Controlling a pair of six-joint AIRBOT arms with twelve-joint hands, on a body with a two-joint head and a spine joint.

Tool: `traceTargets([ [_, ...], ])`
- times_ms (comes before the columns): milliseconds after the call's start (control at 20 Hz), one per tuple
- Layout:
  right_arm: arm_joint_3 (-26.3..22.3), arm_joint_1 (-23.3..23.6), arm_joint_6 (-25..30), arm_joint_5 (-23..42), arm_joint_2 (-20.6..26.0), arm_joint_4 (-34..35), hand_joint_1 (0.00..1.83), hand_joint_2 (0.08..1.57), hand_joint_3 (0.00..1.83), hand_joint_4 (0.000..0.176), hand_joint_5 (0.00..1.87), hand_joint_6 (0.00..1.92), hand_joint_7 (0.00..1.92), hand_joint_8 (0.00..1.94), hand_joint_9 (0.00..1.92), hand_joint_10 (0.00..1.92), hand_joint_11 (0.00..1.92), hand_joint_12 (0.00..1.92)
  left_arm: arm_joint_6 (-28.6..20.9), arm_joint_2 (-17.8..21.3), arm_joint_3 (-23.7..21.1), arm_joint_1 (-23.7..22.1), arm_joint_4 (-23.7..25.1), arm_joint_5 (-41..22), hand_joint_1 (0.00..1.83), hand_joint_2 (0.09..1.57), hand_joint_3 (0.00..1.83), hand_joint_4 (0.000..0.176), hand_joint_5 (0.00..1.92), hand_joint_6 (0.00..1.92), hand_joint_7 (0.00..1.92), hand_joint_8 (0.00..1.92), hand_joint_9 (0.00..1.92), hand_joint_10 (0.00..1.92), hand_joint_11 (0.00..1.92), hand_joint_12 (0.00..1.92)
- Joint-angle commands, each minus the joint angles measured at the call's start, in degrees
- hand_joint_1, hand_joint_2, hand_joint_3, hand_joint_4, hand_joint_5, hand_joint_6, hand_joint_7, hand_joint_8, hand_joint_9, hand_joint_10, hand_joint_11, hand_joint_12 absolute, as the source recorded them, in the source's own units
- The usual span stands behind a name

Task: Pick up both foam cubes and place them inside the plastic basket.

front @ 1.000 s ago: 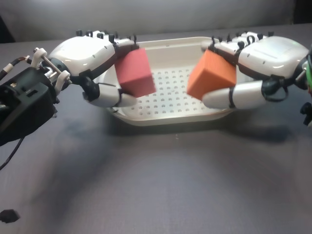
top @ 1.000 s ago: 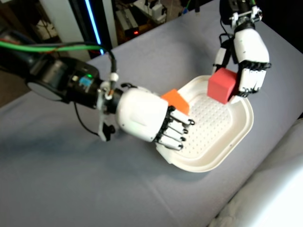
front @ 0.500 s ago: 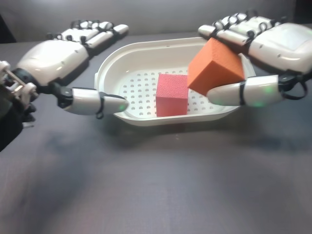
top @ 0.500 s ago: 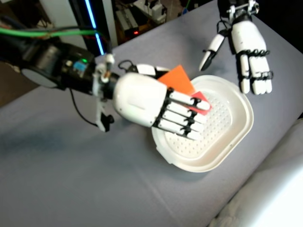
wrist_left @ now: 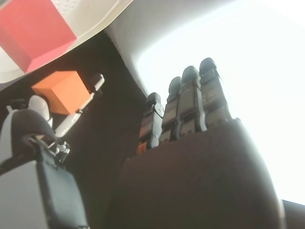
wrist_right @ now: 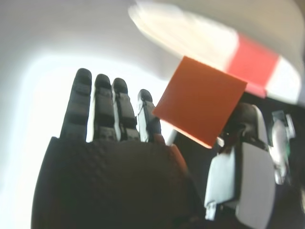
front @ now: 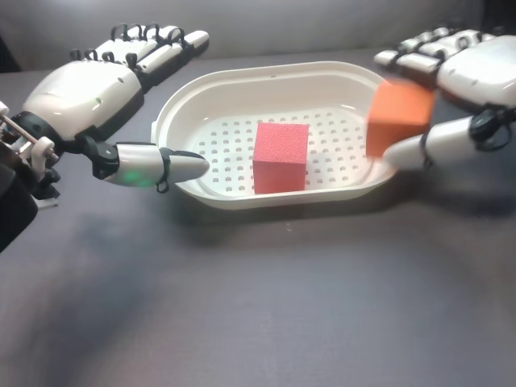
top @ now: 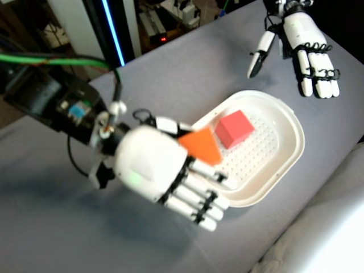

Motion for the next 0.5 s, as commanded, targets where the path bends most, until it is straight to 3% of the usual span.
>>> traceTargets([
  [0, 0.13, 0.86, -0.15, 5.62, -0.03, -0.14, 0.48, 0.79, 0.0, 0.16, 0.0, 0.0, 0.0, 0.0, 0.0, 0.0, 0.0, 0.0, -0.05, 0.27, 0.08, -0.66, 0.16, -6.57, 0.62, 0.95, 0.0, 0.155, 0.0, 0.0, 0.0, 0.0, 0.0, 0.0, 0.0, 0.0],
  [100, 0.0, 0.86, -0.06, 5.84, -0.03, 0.11, 0.42, 0.8, 0.0, 0.173, 0.0, 0.0, 0.0, 0.0, 0.0, 0.0, 0.0, 0.0, -0.06, 0.27, 0.09, -0.43, 0.07, -6.57, 0.62, 0.96, 0.0, 0.15, 0.0, 0.0, 0.0, 0.0, 0.0, 0.0, 0.0, 0.0],
  [250, -0.84, 1.04, -0.06, 6.34, -0.03, -0.9, 0.04, 0.83, 0.0, 0.157, 0.0, 0.0, 0.0, 0.0, 0.0, 0.0, 0.01, 0.01, -0.08, 0.2, 0.11, -0.38, -0.06, -6.61, 0.63, 0.96, 0.0, 0.153, 0.0, 0.0, 0.0, 0.0, 0.0, 0.0, 0.0, 0.0],
  [450, -5.38, 1.07, -0.05, 10.75, 2.68, -1.88, 0.02, 0.89, 0.02, 0.164, 0.0, 0.0, 0.0, 0.0, 0.0, 0.0, 0.0, 0.0, -0.82, 1.54, -1.29, 1.22, -0.07, -9.7, 0.62, 0.96, 0.0, 0.151, 0.0, 0.0, 0.0, 0.0, 0.0, 0.0, 0.0, 0.0],
])
